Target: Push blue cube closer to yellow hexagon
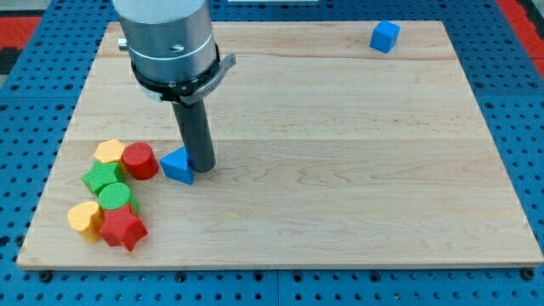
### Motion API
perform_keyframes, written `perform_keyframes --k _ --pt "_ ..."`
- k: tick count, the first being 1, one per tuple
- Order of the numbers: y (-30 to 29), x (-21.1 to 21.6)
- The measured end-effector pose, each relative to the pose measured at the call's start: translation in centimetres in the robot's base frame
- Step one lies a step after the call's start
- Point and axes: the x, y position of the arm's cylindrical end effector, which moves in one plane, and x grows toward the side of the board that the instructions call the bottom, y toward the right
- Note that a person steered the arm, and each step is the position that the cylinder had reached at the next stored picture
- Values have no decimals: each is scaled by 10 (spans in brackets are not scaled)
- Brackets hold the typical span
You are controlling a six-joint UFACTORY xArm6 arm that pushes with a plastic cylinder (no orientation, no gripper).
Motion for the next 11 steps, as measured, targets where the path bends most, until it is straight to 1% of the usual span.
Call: perform_keyframes --k 1,2,3,4,5,6,7,8,9,10,11 --pt "-33 2" --pt "-43 2" --pt "52 -58" --pt "147 -107" --pt "253 -138" --pt "352 -204" --pt "395 -264" --pt "324 -269" --pt "225 -234" --pt "133 -234" --pt "102 -211"
